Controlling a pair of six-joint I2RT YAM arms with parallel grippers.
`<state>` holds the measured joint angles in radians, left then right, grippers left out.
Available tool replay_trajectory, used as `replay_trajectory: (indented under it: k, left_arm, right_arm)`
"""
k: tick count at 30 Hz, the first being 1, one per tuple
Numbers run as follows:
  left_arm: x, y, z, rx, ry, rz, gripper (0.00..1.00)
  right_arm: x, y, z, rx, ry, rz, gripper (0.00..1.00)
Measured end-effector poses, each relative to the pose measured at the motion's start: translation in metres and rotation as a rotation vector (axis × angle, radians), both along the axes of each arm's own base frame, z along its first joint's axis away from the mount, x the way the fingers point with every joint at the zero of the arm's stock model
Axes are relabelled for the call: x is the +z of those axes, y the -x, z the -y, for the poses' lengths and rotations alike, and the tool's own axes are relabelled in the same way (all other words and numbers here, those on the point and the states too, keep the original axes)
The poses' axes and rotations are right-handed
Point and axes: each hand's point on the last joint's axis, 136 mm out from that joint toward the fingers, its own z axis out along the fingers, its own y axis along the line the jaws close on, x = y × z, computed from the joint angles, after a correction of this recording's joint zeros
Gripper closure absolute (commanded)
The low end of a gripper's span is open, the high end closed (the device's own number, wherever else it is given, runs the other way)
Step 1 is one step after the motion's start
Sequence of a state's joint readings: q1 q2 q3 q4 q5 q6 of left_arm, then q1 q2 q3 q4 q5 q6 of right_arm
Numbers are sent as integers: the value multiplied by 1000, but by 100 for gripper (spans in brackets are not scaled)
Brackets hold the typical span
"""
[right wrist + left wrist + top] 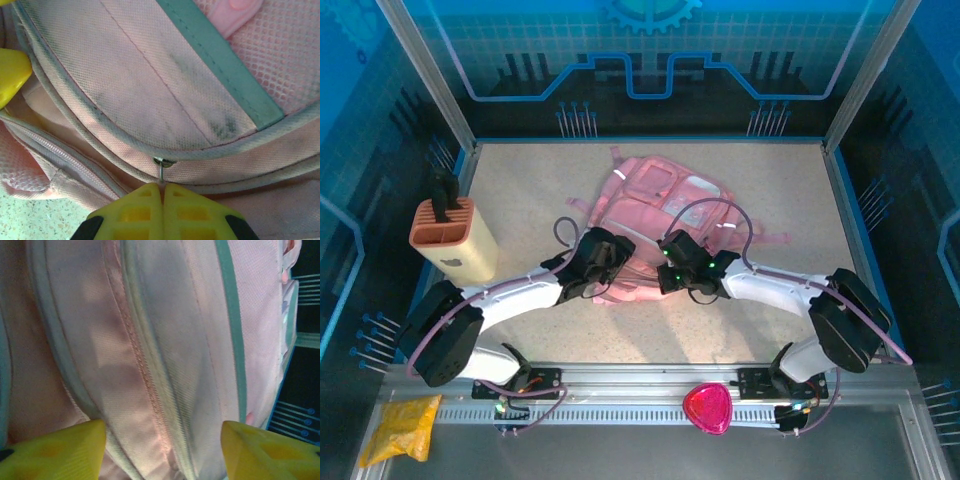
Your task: Pack the student bag
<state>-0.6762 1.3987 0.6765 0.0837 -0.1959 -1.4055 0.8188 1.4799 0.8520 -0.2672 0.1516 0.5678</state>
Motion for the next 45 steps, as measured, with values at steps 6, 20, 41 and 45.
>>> replay_trajectory:
  k: [6,20,41,45]
  left_arm:
    - [-16,-11,4,66,-12,-17,80]
    - [-7,-30,-1,40,-48,-24,100]
    - [82,-20,-196,222,-641,180,1]
    - [61,-23,-242,199,-908,173,1]
  right_arm:
    - [-1,0,0,0,4,-2,100]
    - [7,-47,59,-153,-75,-1,100]
    - [80,-86,225,-642,-18,316,0]
    - [77,-106,279,-782,72,422,0]
